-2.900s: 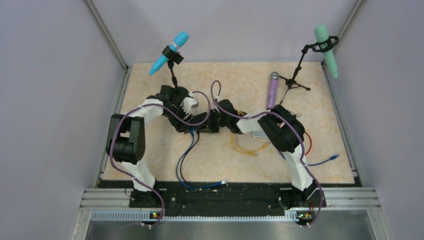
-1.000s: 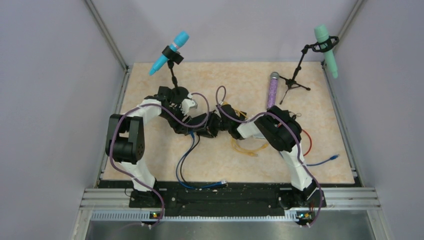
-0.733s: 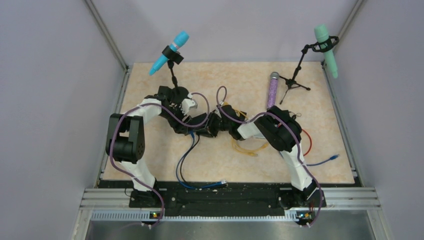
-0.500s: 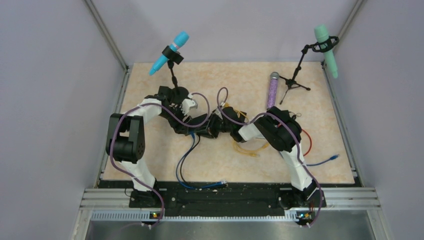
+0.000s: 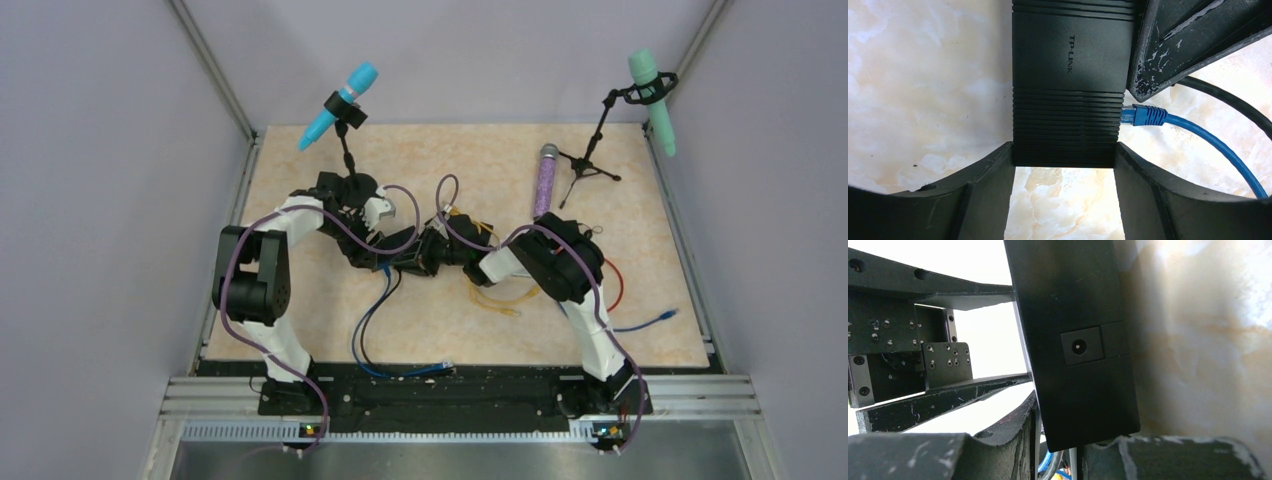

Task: Pull the plug from the switch port
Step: Pull the connector from the switch port.

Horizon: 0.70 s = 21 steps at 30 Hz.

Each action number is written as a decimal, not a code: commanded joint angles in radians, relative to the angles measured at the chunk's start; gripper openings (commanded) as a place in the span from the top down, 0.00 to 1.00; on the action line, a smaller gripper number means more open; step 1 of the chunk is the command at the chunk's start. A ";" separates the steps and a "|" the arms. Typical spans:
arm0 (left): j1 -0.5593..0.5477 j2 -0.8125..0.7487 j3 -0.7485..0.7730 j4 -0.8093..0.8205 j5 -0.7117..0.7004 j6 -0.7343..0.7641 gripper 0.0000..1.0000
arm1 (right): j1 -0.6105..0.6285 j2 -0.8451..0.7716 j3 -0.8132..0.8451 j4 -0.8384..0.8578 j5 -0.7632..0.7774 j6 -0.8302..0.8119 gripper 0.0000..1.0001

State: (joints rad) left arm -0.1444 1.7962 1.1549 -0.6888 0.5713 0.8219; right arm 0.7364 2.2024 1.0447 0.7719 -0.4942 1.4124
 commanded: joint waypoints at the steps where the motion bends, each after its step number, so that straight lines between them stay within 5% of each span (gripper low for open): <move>1: -0.035 0.059 -0.042 -0.196 0.127 0.037 1.00 | -0.029 -0.022 0.020 0.093 0.036 0.028 0.76; 7: -0.035 0.060 -0.041 -0.200 0.130 0.043 1.00 | -0.034 -0.033 0.018 0.073 0.056 0.030 0.74; 10: -0.035 0.058 -0.040 -0.202 0.130 0.043 1.00 | -0.033 -0.035 0.011 0.069 0.063 0.029 0.80; 13: -0.035 0.057 -0.041 -0.204 0.132 0.042 1.00 | -0.035 -0.034 0.005 0.086 0.064 0.035 0.99; 21: -0.034 0.063 -0.038 -0.174 0.110 -0.002 1.00 | -0.032 -0.054 0.051 0.002 0.024 -0.075 1.00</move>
State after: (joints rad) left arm -0.1444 1.7985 1.1584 -0.6960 0.5716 0.8299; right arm 0.7292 2.2024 1.0382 0.7807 -0.5003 1.4052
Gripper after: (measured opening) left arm 0.710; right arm 0.043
